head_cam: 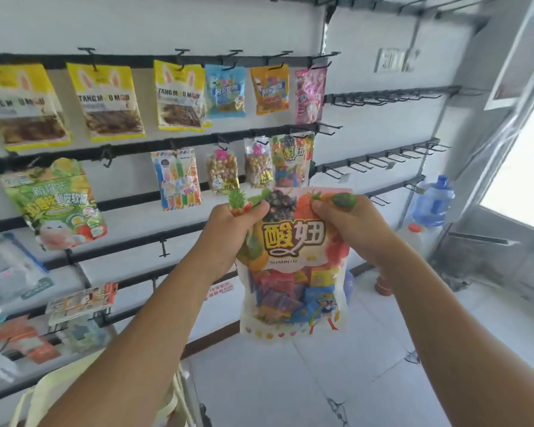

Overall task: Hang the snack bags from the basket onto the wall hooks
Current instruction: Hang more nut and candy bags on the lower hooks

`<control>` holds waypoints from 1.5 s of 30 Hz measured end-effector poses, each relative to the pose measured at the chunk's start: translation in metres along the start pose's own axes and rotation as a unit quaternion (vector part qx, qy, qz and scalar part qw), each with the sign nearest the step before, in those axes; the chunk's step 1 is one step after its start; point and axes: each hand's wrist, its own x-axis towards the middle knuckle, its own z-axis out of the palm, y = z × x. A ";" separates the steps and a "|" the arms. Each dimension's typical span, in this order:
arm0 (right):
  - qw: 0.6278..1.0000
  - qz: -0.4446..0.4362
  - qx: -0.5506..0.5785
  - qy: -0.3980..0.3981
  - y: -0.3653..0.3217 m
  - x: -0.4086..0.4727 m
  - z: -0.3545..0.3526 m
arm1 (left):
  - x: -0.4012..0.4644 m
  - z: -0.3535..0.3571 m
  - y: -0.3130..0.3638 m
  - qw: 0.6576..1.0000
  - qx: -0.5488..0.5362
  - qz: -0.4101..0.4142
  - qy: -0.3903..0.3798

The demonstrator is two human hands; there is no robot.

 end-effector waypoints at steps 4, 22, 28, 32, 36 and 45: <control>1.000 0.004 -0.010 0.015 0.019 0.037 -0.040 | 0.048 0.043 -0.008 1.000 -0.005 -0.003 -0.015; 0.999 -0.010 -0.014 -0.051 0.119 0.339 -0.122 | 0.336 0.144 -0.059 0.998 -0.019 0.037 0.053; 0.993 -0.011 0.016 -0.114 0.159 0.436 -0.124 | 0.406 0.162 -0.079 0.985 0.020 0.050 0.161; 0.985 0.009 0.056 -0.161 0.180 0.489 -0.125 | 0.443 0.173 -0.089 0.972 0.060 0.047 0.220; 0.978 0.012 0.082 -0.190 0.190 0.523 -0.120 | 0.467 0.175 -0.093 0.964 0.063 0.051 0.255; 0.977 0.000 0.105 -0.186 0.193 0.548 -0.108 | 0.489 0.170 -0.093 0.960 0.069 0.068 0.262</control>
